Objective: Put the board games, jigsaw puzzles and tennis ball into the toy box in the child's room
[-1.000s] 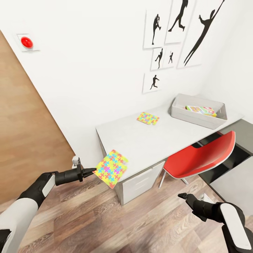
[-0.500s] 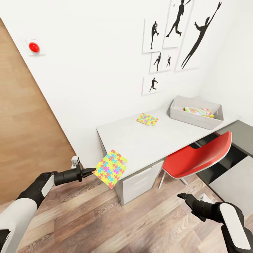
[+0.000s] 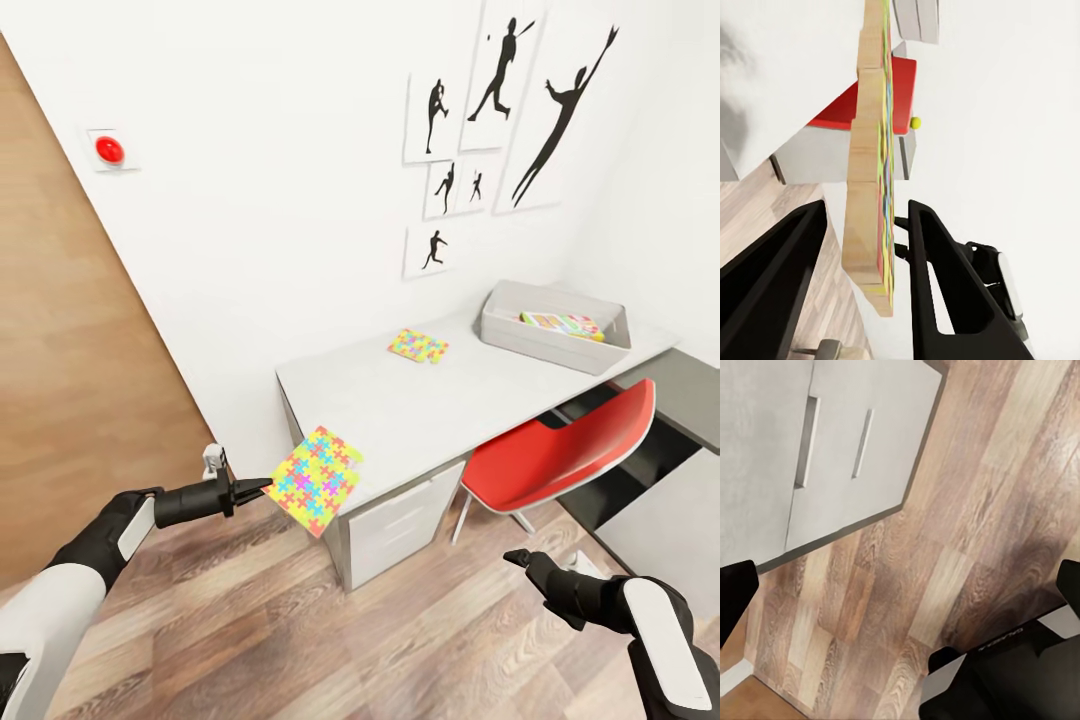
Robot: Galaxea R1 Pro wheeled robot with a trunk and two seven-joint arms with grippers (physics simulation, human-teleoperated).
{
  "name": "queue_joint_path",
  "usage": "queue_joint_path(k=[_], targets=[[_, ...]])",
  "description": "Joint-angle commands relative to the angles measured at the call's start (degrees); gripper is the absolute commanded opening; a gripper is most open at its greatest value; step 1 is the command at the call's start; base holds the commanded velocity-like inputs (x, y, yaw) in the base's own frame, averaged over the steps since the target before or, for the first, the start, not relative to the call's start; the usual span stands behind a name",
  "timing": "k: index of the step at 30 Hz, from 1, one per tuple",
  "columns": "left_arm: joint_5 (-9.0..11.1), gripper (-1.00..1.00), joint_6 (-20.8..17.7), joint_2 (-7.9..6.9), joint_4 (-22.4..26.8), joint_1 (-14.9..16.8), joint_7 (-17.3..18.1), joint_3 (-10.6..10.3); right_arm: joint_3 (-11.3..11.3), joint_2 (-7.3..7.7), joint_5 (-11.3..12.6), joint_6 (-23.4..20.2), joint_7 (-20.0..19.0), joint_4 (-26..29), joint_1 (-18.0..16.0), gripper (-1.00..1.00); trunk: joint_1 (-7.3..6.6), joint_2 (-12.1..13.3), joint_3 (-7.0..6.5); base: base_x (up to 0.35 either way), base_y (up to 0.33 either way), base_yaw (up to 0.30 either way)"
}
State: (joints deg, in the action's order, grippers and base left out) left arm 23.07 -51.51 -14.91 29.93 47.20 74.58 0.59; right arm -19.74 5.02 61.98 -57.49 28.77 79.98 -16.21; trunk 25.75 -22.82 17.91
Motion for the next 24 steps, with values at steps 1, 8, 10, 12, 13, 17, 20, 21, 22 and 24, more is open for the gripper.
queue_joint_path(k=[1, 8, 10, 12, 13, 17, 20, 21, 22, 24], targets=[[0.05, -1.0, -0.44, -0.01, -0.01, 0.02, 0.06, 0.02, -0.03, 0.01, 0.59, -0.16, 0.59, 0.03, -0.05, 1.0, 0.04, -0.1, 0.0, 0.0, 0.0, 0.0], [0.05, -1.0, -0.44, 0.03, 0.01, 0.01, 0.06, 0.02, -0.03, 0.07, 0.65, -0.26, 0.59, 0.06, -0.05, 1.0, 0.04, -0.1, -0.66, 0.0, 0.0, 0.0], [0.05, -1.0, -0.44, 0.05, 0.0, 0.01, 0.05, 0.02, -0.03, 0.07, 0.66, -0.3, 0.59, 0.06, -0.05, 1.0, 0.04, -0.1, -0.85, 0.0, 0.0, 0.0], [0.05, -1.0, -0.44, 0.05, -0.01, 0.0, 0.05, 0.02, -0.03, 0.12, 0.67, -0.35, 0.59, 0.07, -0.05, 1.0, 0.04, -0.1, -1.04, 0.0, 0.0, 0.0], [0.05, -1.0, -0.44, 0.05, -0.01, 0.0, 0.04, 0.02, -0.03, 0.14, 0.68, -0.38, 0.59, 0.08, -0.05, 1.0, 0.04, -0.1, -1.14, 0.0, 0.0, 0.0], [0.05, -1.0, -0.44, 0.11, -0.02, 0.0, 0.04, 0.02, -0.02, 0.08, 0.68, -0.45, 0.6, 0.08, -0.05, 1.0, 0.04, -0.1, -1.52, 0.0, 0.0, 0.0], [0.05, -1.0, -0.44, 0.13, -0.01, 0.0, 0.04, 0.02, 0.03, 0.0, 0.68, -0.43, 0.63, 0.08, -0.05, 1.0, 0.04, -0.1, -1.8, 0.0, 0.0, 0.0], [0.05, -1.0, -0.44, 0.14, -0.02, 0.0, 0.04, 0.02, 0.04, -0.03, 0.68, -0.43, 0.65, 0.08, -0.05, 1.0, 0.04, -0.1, -1.9, 0.0, 0.0, 0.0], [0.05, -1.0, -0.44, 0.14, -0.03, 0.0, 0.04, 0.02, 0.04, -0.05, 0.68, -0.41, 0.66, 0.08, -0.05, 1.0, 0.04, -0.1, -1.99, 0.0, 0.0, 0.0], [0.05, -1.0, -0.44, 0.12, -0.04, 0.0, 0.06, 0.02, 0.05, -0.06, 0.68, -0.39, 0.64, 0.08, -0.05, 1.0, 0.04, -0.1, -2.18, 0.0, 0.0, 0.0]])
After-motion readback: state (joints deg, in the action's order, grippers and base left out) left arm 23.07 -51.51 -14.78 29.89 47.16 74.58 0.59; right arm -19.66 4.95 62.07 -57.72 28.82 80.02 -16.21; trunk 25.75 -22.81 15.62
